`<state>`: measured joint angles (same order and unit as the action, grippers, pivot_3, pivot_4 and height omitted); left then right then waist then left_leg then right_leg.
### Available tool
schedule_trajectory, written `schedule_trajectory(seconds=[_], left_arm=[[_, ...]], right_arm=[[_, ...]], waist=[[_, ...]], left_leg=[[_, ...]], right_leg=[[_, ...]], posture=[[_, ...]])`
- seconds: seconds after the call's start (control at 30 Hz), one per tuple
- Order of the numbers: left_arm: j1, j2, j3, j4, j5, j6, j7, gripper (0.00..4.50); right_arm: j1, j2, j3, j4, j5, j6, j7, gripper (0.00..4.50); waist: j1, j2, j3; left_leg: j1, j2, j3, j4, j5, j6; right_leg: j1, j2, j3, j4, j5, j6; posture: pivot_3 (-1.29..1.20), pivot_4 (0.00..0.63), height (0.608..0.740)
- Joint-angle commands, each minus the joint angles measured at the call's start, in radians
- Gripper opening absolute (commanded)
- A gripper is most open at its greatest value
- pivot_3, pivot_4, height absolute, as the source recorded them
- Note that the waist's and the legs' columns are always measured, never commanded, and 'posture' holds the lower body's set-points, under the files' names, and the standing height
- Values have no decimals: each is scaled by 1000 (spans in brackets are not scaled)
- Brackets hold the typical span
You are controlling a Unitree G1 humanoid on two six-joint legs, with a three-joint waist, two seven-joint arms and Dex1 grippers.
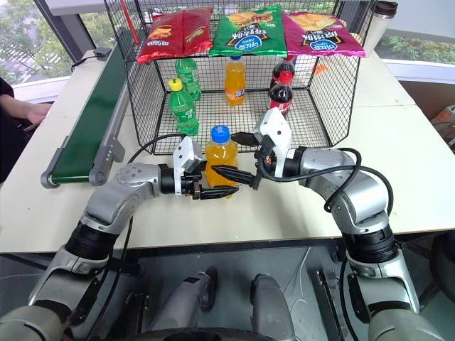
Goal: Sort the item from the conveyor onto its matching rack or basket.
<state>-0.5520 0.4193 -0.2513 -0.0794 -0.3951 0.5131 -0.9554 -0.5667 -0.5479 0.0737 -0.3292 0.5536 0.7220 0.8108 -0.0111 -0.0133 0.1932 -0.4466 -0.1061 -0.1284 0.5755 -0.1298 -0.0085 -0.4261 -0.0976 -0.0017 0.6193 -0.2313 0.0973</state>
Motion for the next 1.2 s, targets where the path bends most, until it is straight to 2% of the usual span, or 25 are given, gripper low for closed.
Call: schedule_trajectory(seconds=[0.03,0.13,0.2,0.23,0.47,0.5,0.53,0.57,0.83,1.1,1.2], left_arm=[[-21,-10,7,-39,-3,-30,-18,2944],[-22,-12,8,-40,-2,-27,-19,2944],[-25,-15,9,-38,2,-25,-19,2944],[-26,-16,9,-38,4,-23,-17,2944],[-34,-27,13,-25,27,-7,22,2944],[-36,-38,21,-15,32,-15,38,3977],[-37,-45,26,-7,41,-30,54,4312],[-38,-50,29,-2,48,-39,63,4426],[-25,-59,33,6,85,-65,108,4426],[54,26,108,-75,73,-17,146,4426],[105,71,167,-120,73,8,185,4426]], right_arm=[[-31,9,-17,-29,13,-1,-14,4500],[-38,17,-20,-24,17,-1,-14,3581],[-39,20,-23,-24,22,-1,-14,2630],[-39,21,-23,-26,25,0,-13,2343],[-49,24,-23,-28,22,7,-28,2316],[-51,24,-21,-28,18,8,-33,2316],[-52,25,-21,-28,14,9,-38,2316],[-52,25,-21,-28,13,9,-42,2316],[-56,31,-23,-3,-14,-16,-68,2316],[-107,77,-35,92,-98,-71,-168,2316],[-167,132,-19,208,-188,-139,-258,2316]], waist=[[0,0,0],[-1,0,0],[0,0,0],[0,0,0],[0,0,0],[0,0,0],[1,0,0],[2,0,0],[0,0,0],[-2,0,0],[-4,0,0]], left_leg=[[0,0,0,0,0,0],[0,0,0,0,0,0],[0,0,0,0,0,1],[0,0,0,0,0,1],[0,0,0,1,0,1],[0,0,0,1,0,1],[0,0,0,1,0,1],[0,0,0,1,0,1],[0,0,0,1,1,1],[1,0,0,1,1,1],[2,0,0,1,1,1]], right_leg=[[0,0,0,0,0,0],[0,0,0,0,0,0],[0,0,0,1,0,0],[0,0,0,1,0,0],[0,0,0,1,0,0],[0,0,0,1,0,0],[0,0,0,1,0,0],[0,0,0,1,0,0],[0,1,0,2,2,3],[0,1,0,4,1,3],[-1,1,0,5,1,3]], posture=[[0,150,738],[0,150,738],[0,150,738],[0,150,738],[0,150,738],[0,150,738],[0,150,738],[0,150,738],[0,150,738],[0,150,738],[0,150,738]])
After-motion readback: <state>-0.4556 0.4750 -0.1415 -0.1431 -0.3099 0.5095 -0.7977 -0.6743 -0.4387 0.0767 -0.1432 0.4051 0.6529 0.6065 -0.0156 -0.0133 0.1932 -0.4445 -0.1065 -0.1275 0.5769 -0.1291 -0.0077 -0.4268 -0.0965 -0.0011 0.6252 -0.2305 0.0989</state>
